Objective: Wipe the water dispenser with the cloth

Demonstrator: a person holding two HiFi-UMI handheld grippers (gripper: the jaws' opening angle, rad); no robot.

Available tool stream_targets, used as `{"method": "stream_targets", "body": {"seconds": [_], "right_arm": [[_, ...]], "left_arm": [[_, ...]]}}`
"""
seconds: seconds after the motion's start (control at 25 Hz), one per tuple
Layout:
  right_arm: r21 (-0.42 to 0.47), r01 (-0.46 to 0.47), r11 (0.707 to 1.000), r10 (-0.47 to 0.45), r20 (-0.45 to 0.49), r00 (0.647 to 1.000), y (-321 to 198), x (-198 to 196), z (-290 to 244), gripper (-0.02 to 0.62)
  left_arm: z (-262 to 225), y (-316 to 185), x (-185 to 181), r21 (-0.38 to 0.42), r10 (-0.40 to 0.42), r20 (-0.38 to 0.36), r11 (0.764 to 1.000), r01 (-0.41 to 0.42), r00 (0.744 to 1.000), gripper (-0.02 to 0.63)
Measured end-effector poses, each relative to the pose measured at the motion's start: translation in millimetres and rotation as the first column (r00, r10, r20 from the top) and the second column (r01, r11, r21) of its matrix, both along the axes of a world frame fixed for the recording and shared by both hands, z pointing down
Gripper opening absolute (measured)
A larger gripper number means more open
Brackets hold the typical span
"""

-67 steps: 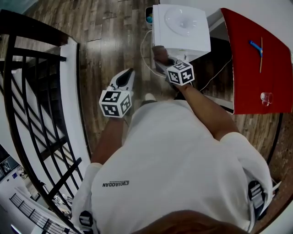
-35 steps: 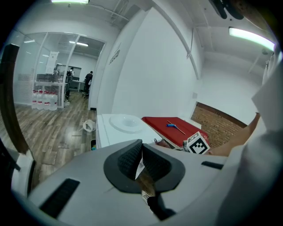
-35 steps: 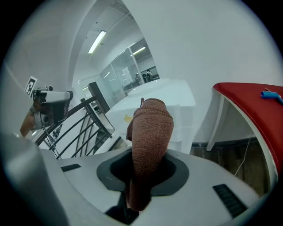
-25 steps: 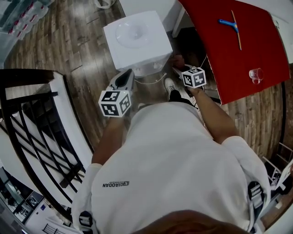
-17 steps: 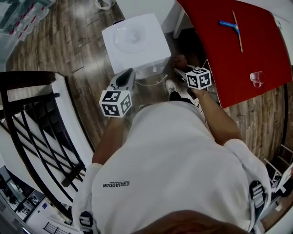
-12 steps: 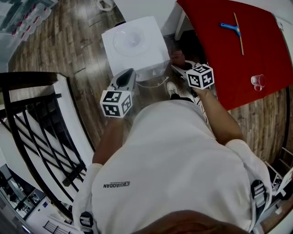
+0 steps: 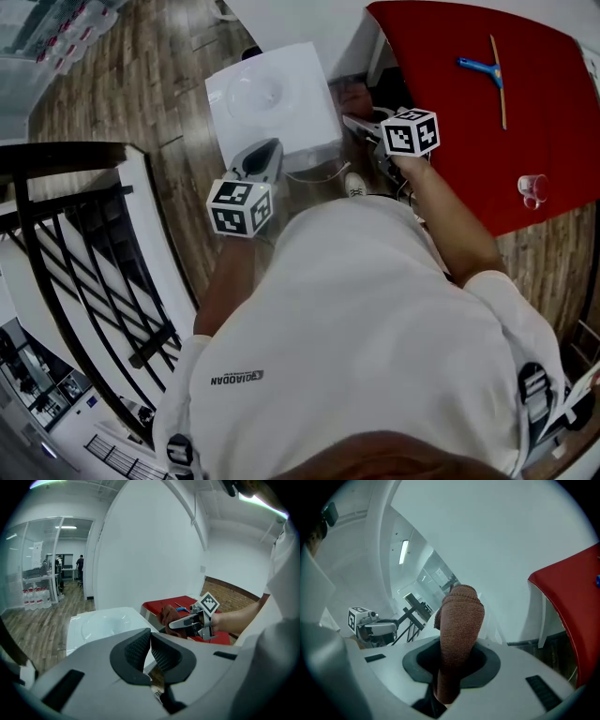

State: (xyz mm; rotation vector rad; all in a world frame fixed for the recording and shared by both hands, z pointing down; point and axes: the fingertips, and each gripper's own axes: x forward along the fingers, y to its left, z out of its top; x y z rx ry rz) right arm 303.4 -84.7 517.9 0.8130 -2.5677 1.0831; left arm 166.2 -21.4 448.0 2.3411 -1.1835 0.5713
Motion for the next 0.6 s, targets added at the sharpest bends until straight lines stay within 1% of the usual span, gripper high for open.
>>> {"method": "stream_targets", "body": {"seconds": [0.16,0.32,0.44,0.52,0.6], "right_arm": [[-0.053,0.037,0.998,-0.036,0.013,0.999,-10,3,23,0.069],[-0.106,0.070,0.992,-0.067,0.034,0.997,-14,0,51,0.069],[-0.166,0.063,0.984,-0.054,0.056,0.997,-17,1,78,0.069],[-0.222,0.058,0.973,-0.040,0.084,0.996,-16,1,100,0.069],[-0.268,0.058,0.962,-0.036,0.086,0.996,-15,2,123,0.069]], "left_arm": [[1,-9,18,0.003,0.016,0.040,1.000,-0.016,0.999,0.001],[2,-20,29,-0.006,-0.006,0.060,1.000,0.007,0.998,0.002],[2,-28,36,-0.014,-0.025,0.073,1.000,0.026,0.997,0.001],[4,-30,39,-0.020,-0.032,0.086,0.999,0.034,0.996,0.001],[5,-34,43,-0.025,-0.039,0.096,0.999,0.042,0.995,0.001]]}}
